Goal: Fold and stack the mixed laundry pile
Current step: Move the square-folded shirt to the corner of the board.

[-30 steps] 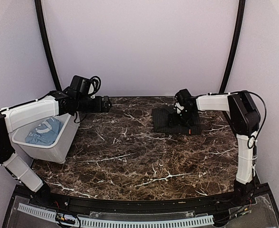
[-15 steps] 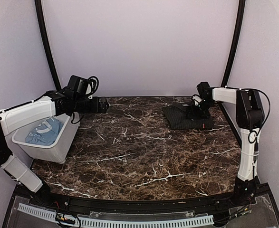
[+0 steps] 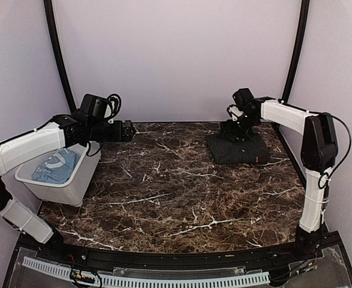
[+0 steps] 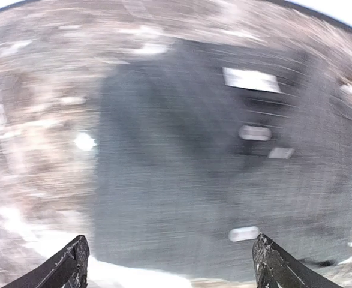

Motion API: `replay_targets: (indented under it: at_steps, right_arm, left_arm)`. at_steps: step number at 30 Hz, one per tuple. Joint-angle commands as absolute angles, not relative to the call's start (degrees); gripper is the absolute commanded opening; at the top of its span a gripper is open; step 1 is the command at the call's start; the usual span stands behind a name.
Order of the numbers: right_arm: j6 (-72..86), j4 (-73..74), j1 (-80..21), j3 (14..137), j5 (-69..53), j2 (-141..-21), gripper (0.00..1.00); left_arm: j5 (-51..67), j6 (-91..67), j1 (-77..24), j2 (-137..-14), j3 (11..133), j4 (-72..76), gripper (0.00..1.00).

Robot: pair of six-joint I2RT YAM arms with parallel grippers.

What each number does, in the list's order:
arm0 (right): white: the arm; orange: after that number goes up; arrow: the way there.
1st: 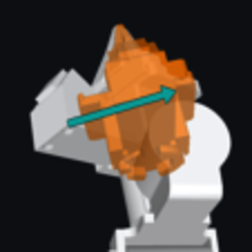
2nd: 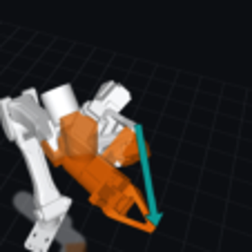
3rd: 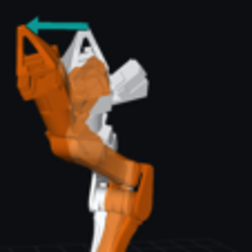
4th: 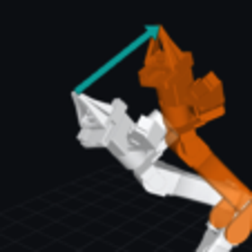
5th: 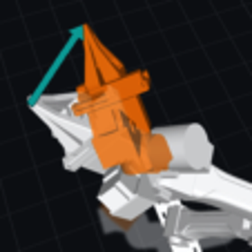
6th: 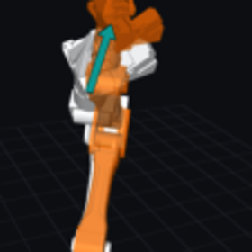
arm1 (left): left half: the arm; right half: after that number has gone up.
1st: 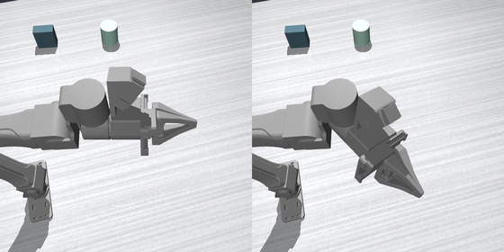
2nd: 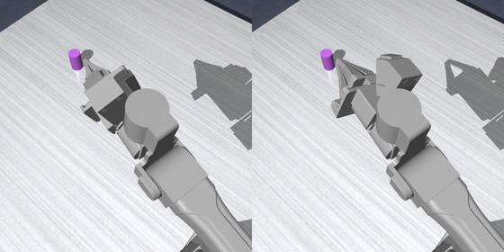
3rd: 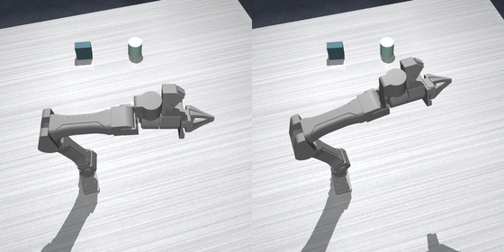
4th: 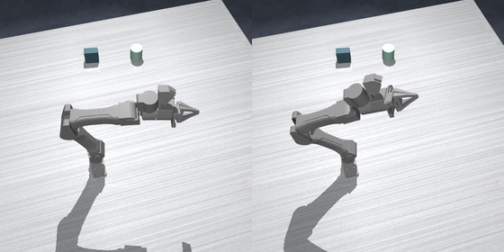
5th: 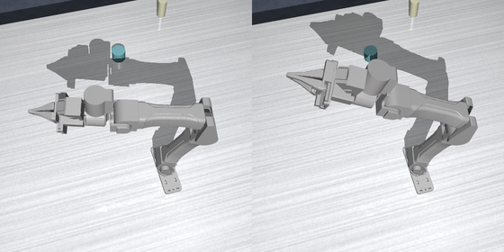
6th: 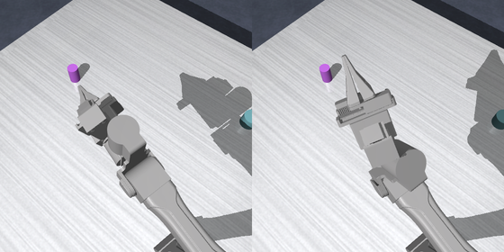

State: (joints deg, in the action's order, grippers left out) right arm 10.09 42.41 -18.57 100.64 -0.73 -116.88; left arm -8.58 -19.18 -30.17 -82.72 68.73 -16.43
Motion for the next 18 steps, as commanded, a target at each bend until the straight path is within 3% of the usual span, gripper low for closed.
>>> replay_targets:
  at_steps: [1,8,18]
  right_arm:
    - [17.69,39.65,-28.30,99.86,-2.00,-116.05,0.91]
    - [21.79,37.27,-34.96,106.51,-7.72,-124.50,0.91]
    - [20.03,41.60,-32.80,113.12,-4.41,-133.98,0.91]
  left_arm:
    - [-7.84,-20.05,-30.48,-79.55,67.60,-16.33,0.99]
    - [-7.11,-20.56,-30.50,-79.00,67.42,-16.18,0.99]
    - [-7.97,-20.47,-30.50,-77.61,66.89,-16.24,0.99]
